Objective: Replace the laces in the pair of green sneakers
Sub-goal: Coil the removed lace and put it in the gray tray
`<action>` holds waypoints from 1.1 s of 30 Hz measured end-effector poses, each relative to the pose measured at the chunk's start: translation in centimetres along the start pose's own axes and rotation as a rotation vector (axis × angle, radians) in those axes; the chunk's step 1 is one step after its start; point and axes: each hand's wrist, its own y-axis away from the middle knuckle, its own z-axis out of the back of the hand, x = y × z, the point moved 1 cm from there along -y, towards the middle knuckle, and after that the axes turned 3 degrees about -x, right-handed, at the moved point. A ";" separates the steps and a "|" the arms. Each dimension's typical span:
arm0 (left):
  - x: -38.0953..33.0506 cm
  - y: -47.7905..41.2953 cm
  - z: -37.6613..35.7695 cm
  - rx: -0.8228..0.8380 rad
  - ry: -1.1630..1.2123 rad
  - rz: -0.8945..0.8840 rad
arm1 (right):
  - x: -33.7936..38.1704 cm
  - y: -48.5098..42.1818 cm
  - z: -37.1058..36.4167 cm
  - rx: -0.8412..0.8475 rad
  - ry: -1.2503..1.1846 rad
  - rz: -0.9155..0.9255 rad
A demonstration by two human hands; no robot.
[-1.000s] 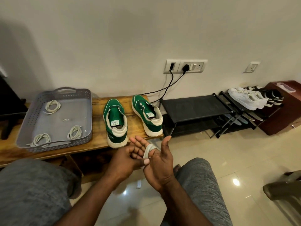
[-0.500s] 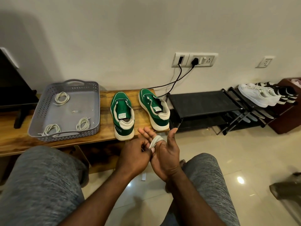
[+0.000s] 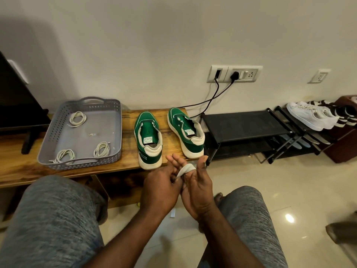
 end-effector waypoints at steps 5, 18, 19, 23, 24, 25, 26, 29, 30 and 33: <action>0.7 -0.3 0.0 0.075 0.228 0.087 | 0.6 0.1 0.2 0.005 -0.055 0.021; 0.8 -0.5 -0.1 -0.009 -0.010 -0.027 | 0.5 -0.1 0.2 -0.100 -0.037 -0.095; 0.8 -0.6 0.0 -0.034 -0.053 -0.036 | 0.6 -0.3 0.0 -0.084 -0.040 -0.123; 1.1 -0.5 0.2 -0.100 -0.122 -0.103 | 0.4 -0.8 -0.3 -0.049 0.011 -0.147; 0.9 -0.3 0.4 -0.106 -0.121 -0.122 | 0.3 -0.7 -0.3 -0.061 0.016 -0.153; 0.8 -0.2 0.5 -0.115 -0.120 -0.139 | 0.2 -0.6 -0.4 -0.076 0.020 -0.151; 0.7 -0.2 0.6 -0.121 -0.123 -0.148 | 0.2 -0.5 -0.5 -0.064 0.027 -0.142; 1.1 0.1 0.4 -0.113 -0.195 -0.171 | 0.4 -0.4 -0.9 -0.048 0.016 -0.145; 1.2 0.3 0.2 -0.102 -0.219 -0.180 | 0.4 -0.6 -0.7 -0.063 0.001 -0.165; 1.6 0.3 0.0 -0.135 -0.259 -0.155 | 0.2 -1.0 -0.8 -0.094 -0.093 -0.203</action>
